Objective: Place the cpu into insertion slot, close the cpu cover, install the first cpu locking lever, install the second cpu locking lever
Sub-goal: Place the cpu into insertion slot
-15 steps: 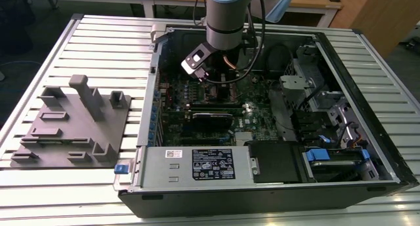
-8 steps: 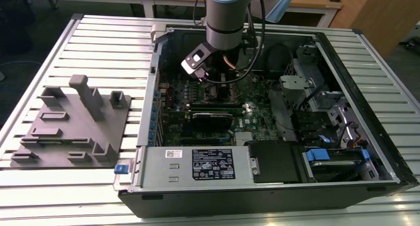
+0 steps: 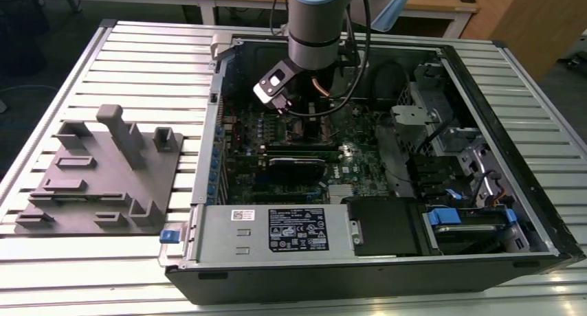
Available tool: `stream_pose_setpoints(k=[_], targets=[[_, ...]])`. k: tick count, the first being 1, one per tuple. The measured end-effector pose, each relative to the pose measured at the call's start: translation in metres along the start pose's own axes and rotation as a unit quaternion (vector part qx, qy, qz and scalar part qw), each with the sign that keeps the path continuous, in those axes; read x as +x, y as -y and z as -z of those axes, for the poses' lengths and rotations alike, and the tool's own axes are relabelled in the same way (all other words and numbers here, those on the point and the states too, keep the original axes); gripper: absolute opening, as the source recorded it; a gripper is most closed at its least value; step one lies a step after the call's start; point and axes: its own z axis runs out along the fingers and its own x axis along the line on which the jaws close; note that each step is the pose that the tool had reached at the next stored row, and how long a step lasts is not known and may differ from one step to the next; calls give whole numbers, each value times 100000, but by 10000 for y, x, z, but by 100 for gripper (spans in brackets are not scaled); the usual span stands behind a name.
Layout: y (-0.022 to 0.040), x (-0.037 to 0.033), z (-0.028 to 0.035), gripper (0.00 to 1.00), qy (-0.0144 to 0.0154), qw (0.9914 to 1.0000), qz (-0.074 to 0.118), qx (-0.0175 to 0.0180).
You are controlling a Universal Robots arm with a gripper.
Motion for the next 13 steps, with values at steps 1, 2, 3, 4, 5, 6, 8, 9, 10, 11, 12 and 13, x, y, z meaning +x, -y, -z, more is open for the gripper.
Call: stream_pose_setpoints(k=[1, 2, 3, 4, 5, 6, 8, 9, 10, 11, 12, 13], targets=[[0, 0, 0, 67, -1, 100000, 0, 1], [0, 0, 0, 67, -1, 100000, 1, 1], [0, 0, 0, 67, -1, 100000, 0, 1], [0, 0, 0, 67, 1, 100000, -1, 1], [0, 0, 0, 69, -2, 100000, 2, 1], [0, 0, 0, 75, -4, 100000, 0, -1], [0, 0, 0, 75, 0, 100000, 2, 0], [0, 0, 0, 75, 1, 100000, 1, 1], [0, 0, 0, 75, 4, 100000, -2, 0], [-1, 0, 0, 75, -2, 100000, -5, 0], [-4, 0, 0, 75, -1, 100000, 1, 1], [-5, 1, 0, 75, -9, 100000, -1, 2]])
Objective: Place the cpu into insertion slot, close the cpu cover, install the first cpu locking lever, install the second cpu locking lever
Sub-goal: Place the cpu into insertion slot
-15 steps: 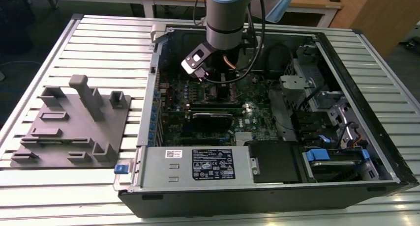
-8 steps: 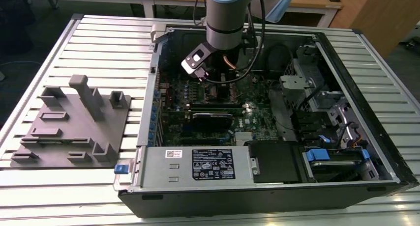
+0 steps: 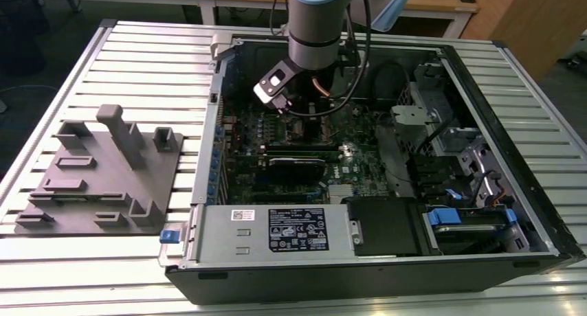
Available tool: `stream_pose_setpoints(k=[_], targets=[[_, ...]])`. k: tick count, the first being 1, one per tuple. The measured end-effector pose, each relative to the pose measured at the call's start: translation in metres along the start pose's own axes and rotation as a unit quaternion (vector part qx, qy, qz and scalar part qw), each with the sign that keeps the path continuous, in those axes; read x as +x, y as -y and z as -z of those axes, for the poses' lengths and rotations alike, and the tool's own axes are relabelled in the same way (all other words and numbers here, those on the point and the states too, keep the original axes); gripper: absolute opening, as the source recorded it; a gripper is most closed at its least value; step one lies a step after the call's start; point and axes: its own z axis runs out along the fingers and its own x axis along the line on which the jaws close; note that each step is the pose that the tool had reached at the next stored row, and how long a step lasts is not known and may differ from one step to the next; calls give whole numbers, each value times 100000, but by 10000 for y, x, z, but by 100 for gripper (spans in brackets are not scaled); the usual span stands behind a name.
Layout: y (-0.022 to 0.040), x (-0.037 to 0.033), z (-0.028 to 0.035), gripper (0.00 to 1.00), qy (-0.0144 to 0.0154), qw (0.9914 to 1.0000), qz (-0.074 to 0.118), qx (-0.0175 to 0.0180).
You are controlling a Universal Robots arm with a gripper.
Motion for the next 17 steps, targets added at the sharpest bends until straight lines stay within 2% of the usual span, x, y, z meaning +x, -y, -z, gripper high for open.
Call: stream_pose_setpoints(k=[7, 12, 15, 17], targets=[[-8, 7, -11, 75, -372, 99999, -24, 10], [-7, 7, -20, 75, -1183, 99993, -72, 10], [-7, 7, -21, 75, -1151, 99993, -74, 10], [-7, 6, -21, 75, -860, 99996, -52, 11]])
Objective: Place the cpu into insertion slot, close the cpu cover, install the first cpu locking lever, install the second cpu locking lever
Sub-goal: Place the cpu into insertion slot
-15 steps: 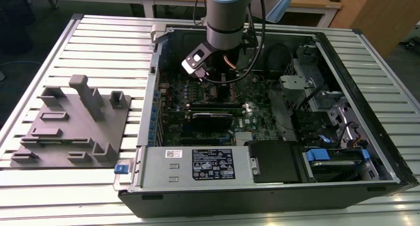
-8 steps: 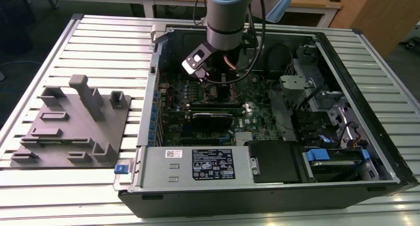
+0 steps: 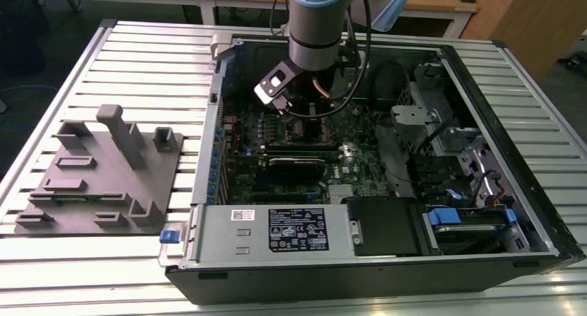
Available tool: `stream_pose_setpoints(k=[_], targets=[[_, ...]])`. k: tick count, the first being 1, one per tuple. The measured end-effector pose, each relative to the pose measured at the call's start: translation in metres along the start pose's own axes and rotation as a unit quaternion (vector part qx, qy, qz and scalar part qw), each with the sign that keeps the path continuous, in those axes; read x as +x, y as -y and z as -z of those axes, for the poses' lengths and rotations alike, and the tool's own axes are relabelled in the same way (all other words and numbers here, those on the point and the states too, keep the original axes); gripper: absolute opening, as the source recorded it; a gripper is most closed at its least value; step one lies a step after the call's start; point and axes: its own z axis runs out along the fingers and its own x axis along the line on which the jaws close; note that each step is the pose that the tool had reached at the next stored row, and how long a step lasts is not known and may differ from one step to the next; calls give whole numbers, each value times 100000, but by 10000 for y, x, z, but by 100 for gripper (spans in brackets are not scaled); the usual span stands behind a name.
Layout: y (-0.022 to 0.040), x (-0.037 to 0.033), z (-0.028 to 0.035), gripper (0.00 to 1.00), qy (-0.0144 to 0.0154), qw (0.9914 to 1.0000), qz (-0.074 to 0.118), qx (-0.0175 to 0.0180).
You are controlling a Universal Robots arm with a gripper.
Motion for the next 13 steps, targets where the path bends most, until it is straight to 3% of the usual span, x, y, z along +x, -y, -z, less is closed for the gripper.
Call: stream_pose_setpoints(k=[5, 13], targets=[[42, 0, 0, 75, 133, 99999, -291, -18], [55, 2, 0, 75, 7, 99999, -363, -25]])
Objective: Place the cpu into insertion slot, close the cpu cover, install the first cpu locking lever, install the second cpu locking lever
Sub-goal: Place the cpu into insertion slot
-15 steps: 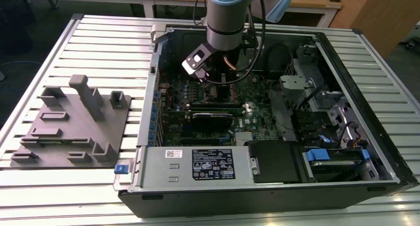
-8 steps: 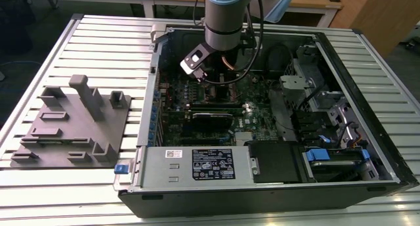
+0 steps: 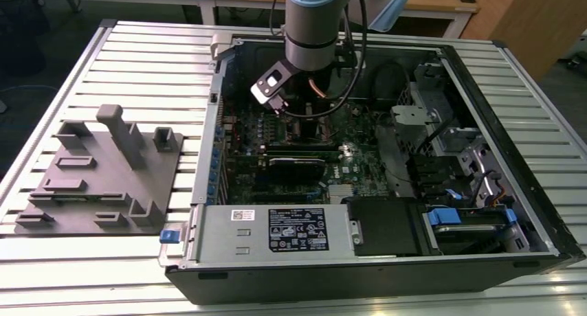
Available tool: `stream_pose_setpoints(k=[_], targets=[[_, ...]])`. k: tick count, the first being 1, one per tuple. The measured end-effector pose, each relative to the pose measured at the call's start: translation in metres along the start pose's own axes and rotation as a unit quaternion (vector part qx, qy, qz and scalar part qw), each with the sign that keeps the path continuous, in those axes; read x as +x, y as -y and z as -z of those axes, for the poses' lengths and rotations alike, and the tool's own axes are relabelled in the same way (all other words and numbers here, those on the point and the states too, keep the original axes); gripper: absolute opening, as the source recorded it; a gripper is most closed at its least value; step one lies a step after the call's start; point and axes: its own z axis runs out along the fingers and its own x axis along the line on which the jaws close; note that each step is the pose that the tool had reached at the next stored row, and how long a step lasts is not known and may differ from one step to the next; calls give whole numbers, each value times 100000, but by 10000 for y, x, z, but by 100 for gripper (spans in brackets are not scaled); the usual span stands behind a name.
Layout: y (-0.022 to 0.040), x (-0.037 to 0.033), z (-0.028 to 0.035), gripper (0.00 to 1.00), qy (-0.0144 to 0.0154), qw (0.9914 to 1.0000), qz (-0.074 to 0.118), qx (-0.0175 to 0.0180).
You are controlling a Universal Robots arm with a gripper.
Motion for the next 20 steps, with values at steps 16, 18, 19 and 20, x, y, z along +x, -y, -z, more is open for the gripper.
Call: stream_pose_setpoints(k=[16, 18, 19, 20], targets=[[-3, 16, -5, 75, 89, 100000, -97, -9], [-6, 15, -5, 75, 725, 99997, -53, -10], [-8, 15, -5, 75, 944, 99996, -32, -15], [-8, 15, -6, 75, 1149, 99993, -21, -22]])
